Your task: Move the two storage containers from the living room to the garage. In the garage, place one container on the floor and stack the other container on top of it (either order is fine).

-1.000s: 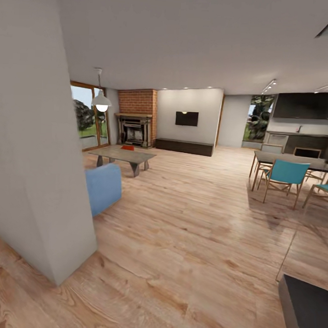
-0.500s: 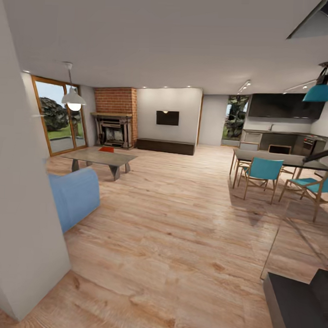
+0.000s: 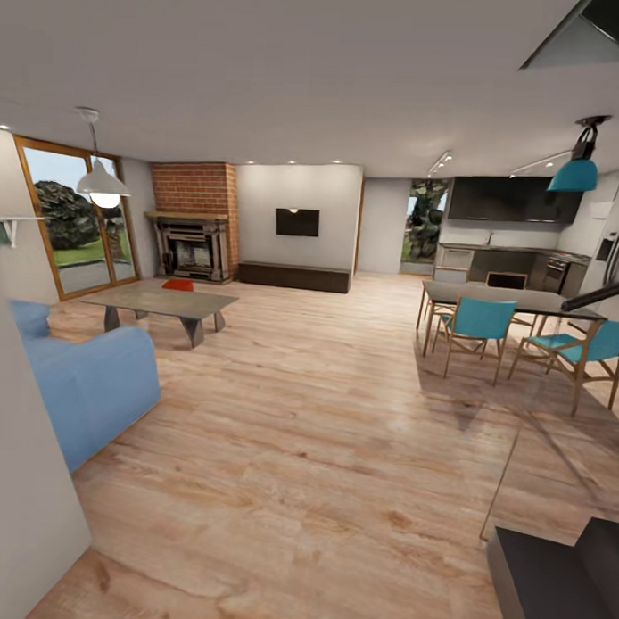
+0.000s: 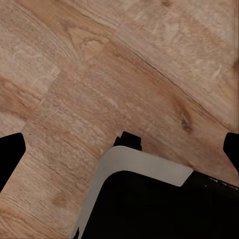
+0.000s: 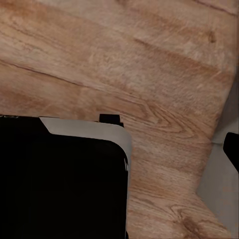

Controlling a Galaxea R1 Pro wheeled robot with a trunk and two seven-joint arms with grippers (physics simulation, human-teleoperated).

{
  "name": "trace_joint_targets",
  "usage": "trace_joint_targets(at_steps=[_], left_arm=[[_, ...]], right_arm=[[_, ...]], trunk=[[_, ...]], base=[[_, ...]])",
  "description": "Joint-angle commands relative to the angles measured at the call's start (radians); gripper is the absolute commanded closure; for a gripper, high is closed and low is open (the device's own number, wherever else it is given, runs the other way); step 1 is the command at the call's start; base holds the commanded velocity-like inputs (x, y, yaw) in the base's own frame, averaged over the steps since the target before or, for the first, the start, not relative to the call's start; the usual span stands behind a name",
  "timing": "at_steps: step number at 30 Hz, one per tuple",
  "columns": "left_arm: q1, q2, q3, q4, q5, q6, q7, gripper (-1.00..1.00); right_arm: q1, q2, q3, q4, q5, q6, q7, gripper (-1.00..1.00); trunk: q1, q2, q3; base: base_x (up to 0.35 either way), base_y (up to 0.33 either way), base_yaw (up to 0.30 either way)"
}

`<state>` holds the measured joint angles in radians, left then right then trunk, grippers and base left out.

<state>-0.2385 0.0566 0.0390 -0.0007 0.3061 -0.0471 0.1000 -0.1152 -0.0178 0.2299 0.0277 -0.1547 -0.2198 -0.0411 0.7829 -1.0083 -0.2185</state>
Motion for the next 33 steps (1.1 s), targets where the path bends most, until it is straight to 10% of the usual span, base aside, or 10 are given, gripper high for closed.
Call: trace_joint_targets(at_steps=[1, 33], left_arm=[[-0.001, 0.0, 0.004, 0.001, 0.002, -0.002, 0.001, -1.0], [-0.001, 0.002, 0.004, 0.001, 0.002, -0.002, 0.001, -1.0]], right_arm=[[-0.001, 0.0, 0.01, 0.003, -0.009, -0.006, 0.002, -1.0], [-0.001, 0.001, 0.009, 0.003, -0.011, -0.004, -0.007, -1.0]], trunk=[[0.001, -0.001, -0.001], [0.001, -0.001, -0.001]], base=[[0.323, -0.074, 0.0], [0.323, -0.019, 0.0]])
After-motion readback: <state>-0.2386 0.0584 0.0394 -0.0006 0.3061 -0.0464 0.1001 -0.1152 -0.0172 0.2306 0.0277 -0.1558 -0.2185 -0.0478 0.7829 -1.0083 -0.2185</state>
